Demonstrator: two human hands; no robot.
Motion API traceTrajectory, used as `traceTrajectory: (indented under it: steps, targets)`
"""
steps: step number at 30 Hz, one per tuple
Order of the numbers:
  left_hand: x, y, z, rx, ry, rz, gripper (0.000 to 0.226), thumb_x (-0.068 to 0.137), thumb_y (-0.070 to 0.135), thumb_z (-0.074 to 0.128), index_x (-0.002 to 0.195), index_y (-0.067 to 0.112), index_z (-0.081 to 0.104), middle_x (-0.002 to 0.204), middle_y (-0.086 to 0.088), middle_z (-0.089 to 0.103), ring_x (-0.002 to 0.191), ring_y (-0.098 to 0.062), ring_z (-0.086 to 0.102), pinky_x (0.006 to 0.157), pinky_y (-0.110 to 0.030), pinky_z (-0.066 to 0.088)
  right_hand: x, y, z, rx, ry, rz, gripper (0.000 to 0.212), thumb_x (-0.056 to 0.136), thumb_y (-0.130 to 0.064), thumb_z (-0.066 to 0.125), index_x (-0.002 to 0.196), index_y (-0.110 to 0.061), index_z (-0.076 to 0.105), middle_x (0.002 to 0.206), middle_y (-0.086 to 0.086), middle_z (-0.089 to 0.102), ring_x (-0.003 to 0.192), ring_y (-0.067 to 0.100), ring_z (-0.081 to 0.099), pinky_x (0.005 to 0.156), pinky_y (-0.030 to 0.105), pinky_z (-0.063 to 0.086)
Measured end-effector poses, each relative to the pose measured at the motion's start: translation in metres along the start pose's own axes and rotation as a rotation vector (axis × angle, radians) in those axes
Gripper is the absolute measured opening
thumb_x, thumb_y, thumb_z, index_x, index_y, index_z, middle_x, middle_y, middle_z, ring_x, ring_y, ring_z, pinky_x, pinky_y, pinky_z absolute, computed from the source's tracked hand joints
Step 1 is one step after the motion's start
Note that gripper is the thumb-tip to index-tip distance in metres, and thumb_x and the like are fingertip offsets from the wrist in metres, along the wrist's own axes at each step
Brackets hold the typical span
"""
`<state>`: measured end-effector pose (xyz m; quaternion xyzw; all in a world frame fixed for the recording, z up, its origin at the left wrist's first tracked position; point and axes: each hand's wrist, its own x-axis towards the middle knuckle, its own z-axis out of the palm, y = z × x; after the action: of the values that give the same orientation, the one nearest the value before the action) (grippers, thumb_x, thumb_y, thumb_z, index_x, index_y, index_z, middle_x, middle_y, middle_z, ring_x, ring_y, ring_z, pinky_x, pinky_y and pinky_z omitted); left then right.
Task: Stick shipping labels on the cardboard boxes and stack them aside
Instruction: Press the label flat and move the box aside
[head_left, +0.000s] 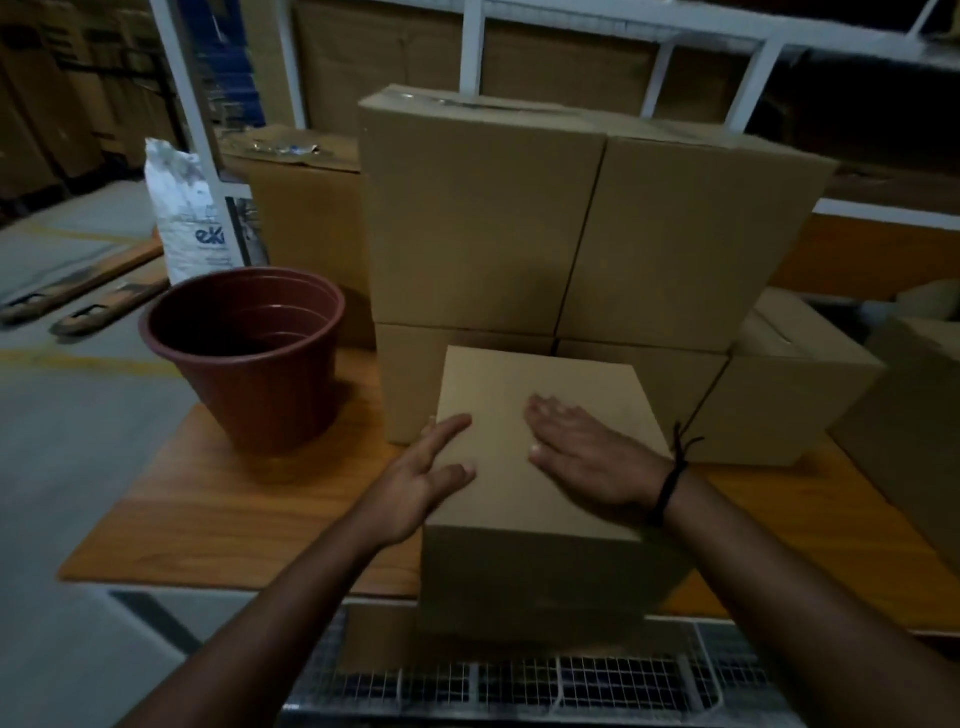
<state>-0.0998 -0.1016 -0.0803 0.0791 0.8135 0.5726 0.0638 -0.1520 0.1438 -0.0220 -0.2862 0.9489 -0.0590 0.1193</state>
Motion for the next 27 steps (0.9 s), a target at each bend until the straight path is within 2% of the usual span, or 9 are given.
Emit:
traceTrajectory:
  steps: [2,4,8,10,12,15,19,22,27]
  targets:
    - [-0.001,0.001,-0.001,-0.042,-0.011,0.009,0.072,0.065,0.082,0.061,0.132,0.068,0.037,0.16,0.006,0.027,0.146,-0.019,0.026,0.115,-0.053,0.03,-0.007,-0.006,0.004,-0.05,-0.027,-0.123,0.061,0.102,-0.052,0.018,0.154,-0.028,-0.004,0.157,-0.015,-0.012,0.144,0.0,-0.011,0.117,0.024,-0.006]
    - [-0.002,0.004,0.0,-0.09,-0.021,-0.003,0.066,0.066,0.078,0.064,0.127,0.069,0.041,0.158,0.005,0.029,0.143,-0.021,0.031,0.114,-0.052,0.033,-0.011,0.006,-0.002,-0.041,-0.053,-0.145,0.058,0.103,-0.049,0.017,0.154,-0.03,-0.002,0.157,-0.017,-0.009,0.144,-0.001,-0.008,0.117,0.024,-0.004]
    - [-0.009,0.017,0.002,-0.089,0.001,-0.028,0.066,0.073,0.064,0.063,0.135,0.058,0.04,0.158,0.004,0.028,0.143,-0.022,0.029,0.115,-0.05,0.032,0.0,0.037,-0.016,-0.046,-0.025,0.057,0.062,0.102,-0.052,0.015,0.155,-0.023,-0.002,0.162,-0.003,-0.007,0.148,0.009,-0.004,0.117,0.027,-0.001]
    - [-0.011,0.023,0.004,-0.101,0.013,-0.045,0.07,0.078,0.051,0.061,0.144,0.042,0.038,0.155,0.001,0.03,0.139,-0.023,0.034,0.11,-0.039,0.038,0.0,0.02,-0.012,-0.06,0.002,0.051,0.065,0.102,-0.052,0.015,0.155,-0.019,-0.002,0.162,0.0,-0.007,0.149,0.013,-0.004,0.115,0.027,-0.002]
    - [-0.012,0.028,0.006,-0.088,0.011,-0.056,0.073,0.08,0.042,0.058,0.148,0.032,0.036,0.151,0.001,0.034,0.134,-0.022,0.037,0.097,-0.023,0.041,-0.008,-0.01,-0.001,-0.044,0.008,-0.076,0.063,0.103,-0.05,0.018,0.155,-0.019,0.0,0.162,-0.002,-0.005,0.149,0.013,-0.004,0.115,0.027,-0.002]
    - [-0.013,0.032,0.007,-0.039,-0.003,-0.061,0.07,0.084,0.036,0.059,0.15,0.026,0.035,0.152,-0.001,0.034,0.132,-0.018,0.039,0.093,-0.016,0.04,-0.021,-0.019,0.004,-0.052,-0.006,-0.247,0.058,0.104,-0.046,0.019,0.155,-0.024,0.003,0.162,-0.007,-0.003,0.148,0.007,-0.003,0.117,0.026,0.0]
    - [-0.013,0.033,0.008,-0.04,-0.006,-0.066,0.056,0.098,0.017,0.052,0.15,0.024,0.034,0.151,0.0,0.034,0.123,-0.01,0.041,0.079,-0.004,0.041,-0.021,0.041,-0.013,-0.006,0.016,-0.006,0.057,0.104,-0.046,0.017,0.155,-0.024,0.005,0.162,-0.006,0.0,0.148,0.009,0.002,0.113,0.024,0.002]
    - [-0.012,0.033,0.009,-0.059,0.01,-0.066,0.057,0.097,0.02,0.055,0.149,0.026,0.035,0.149,0.002,0.034,0.126,-0.013,0.04,0.082,-0.008,0.041,-0.022,0.047,-0.009,-0.036,0.082,0.143,0.061,0.104,-0.047,0.017,0.155,-0.017,0.004,0.163,0.003,0.0,0.149,0.016,0.002,0.116,0.028,0.003]
    - [-0.011,0.031,0.008,-0.137,0.007,-0.048,0.067,0.079,0.039,0.057,0.143,0.034,0.037,0.147,0.001,0.036,0.125,-0.018,0.046,0.09,-0.023,0.045,-0.028,0.0,0.005,0.0,0.033,-0.094,0.056,0.105,-0.043,0.021,0.155,-0.023,0.007,0.162,-0.006,0.002,0.148,0.008,0.002,0.113,0.023,0.0]
